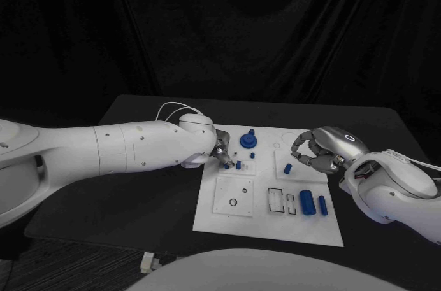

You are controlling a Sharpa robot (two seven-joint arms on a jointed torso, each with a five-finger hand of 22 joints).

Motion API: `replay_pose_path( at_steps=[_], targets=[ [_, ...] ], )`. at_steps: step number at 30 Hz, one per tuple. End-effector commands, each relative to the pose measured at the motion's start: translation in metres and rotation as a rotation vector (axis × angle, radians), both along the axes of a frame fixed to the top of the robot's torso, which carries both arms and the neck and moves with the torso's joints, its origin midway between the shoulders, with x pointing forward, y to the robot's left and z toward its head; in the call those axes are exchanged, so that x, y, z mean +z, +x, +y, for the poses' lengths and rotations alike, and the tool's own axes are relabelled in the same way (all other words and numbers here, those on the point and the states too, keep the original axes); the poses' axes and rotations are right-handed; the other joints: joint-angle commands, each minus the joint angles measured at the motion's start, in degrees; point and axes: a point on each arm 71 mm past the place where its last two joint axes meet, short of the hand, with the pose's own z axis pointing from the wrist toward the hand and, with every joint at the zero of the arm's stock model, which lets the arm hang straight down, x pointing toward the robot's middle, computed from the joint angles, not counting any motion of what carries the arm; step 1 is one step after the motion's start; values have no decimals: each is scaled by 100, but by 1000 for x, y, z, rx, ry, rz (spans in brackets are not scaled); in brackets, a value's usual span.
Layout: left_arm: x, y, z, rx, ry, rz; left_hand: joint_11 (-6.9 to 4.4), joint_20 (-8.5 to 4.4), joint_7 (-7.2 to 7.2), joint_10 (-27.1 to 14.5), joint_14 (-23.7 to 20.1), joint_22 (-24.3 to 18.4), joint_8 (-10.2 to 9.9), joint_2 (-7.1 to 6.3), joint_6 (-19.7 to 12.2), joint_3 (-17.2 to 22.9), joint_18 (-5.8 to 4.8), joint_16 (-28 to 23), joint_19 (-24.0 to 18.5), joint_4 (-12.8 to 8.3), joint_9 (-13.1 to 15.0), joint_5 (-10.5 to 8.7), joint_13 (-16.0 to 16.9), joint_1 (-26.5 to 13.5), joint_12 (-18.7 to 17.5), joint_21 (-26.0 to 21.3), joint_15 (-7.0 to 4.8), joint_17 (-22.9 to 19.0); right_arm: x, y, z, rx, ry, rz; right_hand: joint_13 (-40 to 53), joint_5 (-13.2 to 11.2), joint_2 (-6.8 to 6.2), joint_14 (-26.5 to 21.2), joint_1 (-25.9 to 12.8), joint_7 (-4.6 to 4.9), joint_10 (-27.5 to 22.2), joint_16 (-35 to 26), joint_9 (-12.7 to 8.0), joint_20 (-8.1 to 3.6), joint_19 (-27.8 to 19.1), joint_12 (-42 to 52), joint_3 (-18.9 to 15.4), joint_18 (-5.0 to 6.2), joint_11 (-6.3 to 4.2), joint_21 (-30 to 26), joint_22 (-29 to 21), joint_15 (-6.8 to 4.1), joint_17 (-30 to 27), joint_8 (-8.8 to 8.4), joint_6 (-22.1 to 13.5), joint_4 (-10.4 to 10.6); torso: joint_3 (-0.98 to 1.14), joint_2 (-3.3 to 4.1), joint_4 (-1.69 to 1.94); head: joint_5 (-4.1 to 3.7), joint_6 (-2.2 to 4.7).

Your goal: Assemble the parts on the task board

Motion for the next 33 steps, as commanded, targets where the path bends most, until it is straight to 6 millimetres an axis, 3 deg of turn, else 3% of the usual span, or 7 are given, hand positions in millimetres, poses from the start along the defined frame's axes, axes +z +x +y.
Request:
replay_pose_path(
  at_steps=[1,11,22,26,28,32,33],
  targets=[
    [-3,-3,-4,-18,-17,33,-25,-11,17,466,558,923,13,-5,-27,-99,43,-24,15,110,13,-67,1264,-147,-35,-8,-16,1444,-1,0,-1,-14,-9,4,1508,32,-6,600,60,-11,597,17,9,5,-41,21,3,46,-44,-20,909,-39,1510,25,31,-40,0,-3,0,1,-1],
    [-5,-3,-2,-21,1,49,3,5,52,450,547,920,0,11,-93,-458,45,-58,16,422,43,-311,1239,-405,-73,-35,4,1418,-1,0,-1,-14,-9,4,1508,32,-6,600,60,-11,597,17,9,5,-41,21,3,46,-44,-20,909,-39,1510,25,31,-40,-1,1,1,5,-1],
    [-6,-3,-1,-22,9,57,12,15,59,439,540,911,100,47,-194,-605,52,-80,7,492,231,-303,1221,-412,-101,-79,13,1401,-1,0,-1,-12,-8,3,1508,33,-1,600,66,-9,597,17,10,4,-44,21,6,48,-43,-29,907,-39,1510,25,30,-46,-2,0,0,4,-1],
    [-6,-3,-1,-21,10,59,2,14,46,438,543,910,294,75,-276,-737,54,-72,9,546,539,-309,1221,-405,-103,-92,10,1407,-1,0,-1,-12,-9,4,1508,33,-1,600,66,-9,597,17,10,4,-44,21,6,48,-43,-29,907,-39,1510,25,30,-46,-1,-1,2,1,-1],
    [-7,-3,0,-22,12,60,-5,10,35,437,544,912,551,113,-460,-907,52,-70,17,628,1007,-326,1218,-383,-107,-97,0,1410,-1,0,-1,-12,-9,4,1508,33,-1,600,66,-9,597,17,10,4,-44,21,6,48,-43,-29,907,-39,1510,25,30,-46,-1,1,2,0,-1],
    [-7,-3,1,-19,11,60,-17,0,17,437,544,914,932,156,-668,-1101,53,-71,25,716,1604,-316,1218,-328,-108,-101,-7,1409,-1,0,-1,-12,-10,5,1508,33,-1,600,66,-9,597,17,10,4,-44,21,6,48,-43,-29,907,-39,1510,25,30,-46,0,2,1,1,-1],
    [-7,-3,2,-18,9,58,-18,0,15,438,544,914,955,158,-681,-1111,53,-71,25,716,1642,-314,1219,-316,-107,-103,-8,1409,-1,0,-1,-13,-10,5,1508,33,-1,600,66,-9,597,17,10,4,-44,21,6,48,-43,-29,907,-39,1510,25,30,-46,0,3,2,2,-1]
  ],
)
